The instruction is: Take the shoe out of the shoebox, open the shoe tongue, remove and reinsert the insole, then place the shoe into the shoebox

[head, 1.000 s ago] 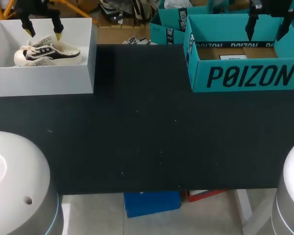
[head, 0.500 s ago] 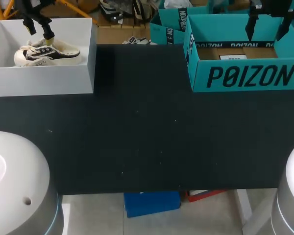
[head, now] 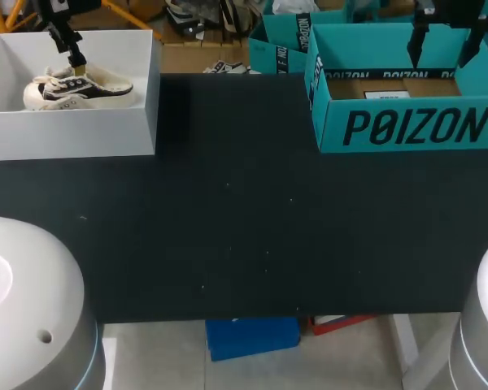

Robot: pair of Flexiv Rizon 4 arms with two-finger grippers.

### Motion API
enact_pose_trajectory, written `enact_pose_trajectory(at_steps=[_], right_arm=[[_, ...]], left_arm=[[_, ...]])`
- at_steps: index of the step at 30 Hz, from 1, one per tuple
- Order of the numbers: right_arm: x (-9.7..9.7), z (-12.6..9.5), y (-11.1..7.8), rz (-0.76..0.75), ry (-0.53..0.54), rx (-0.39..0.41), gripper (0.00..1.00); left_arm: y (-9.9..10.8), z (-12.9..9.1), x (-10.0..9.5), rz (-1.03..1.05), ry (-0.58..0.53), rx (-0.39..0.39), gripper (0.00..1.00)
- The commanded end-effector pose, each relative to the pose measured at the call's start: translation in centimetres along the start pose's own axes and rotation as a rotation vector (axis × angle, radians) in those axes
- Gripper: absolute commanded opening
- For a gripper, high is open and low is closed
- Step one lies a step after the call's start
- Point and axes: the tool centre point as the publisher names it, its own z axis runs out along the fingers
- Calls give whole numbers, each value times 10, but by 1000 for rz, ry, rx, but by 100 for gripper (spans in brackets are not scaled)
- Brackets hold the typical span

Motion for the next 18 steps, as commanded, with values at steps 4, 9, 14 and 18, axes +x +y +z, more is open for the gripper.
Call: enact_pose_trajectory(at_steps=[4, 9, 14, 18], right_arm=[[0, 0, 0, 0, 0, 0, 100], [0, 0, 0, 0, 0, 0, 100], [0, 0, 0, 0, 0, 0, 100], [0, 0, 0, 0, 0, 0, 100]], left_arm=[[1, 9, -10, 75, -35, 34, 100], [0, 22, -22, 196, -37, 49, 100], [2, 38, -39, 234, -18, 48, 100], [6, 52, -50, 238, -14, 40, 71]])
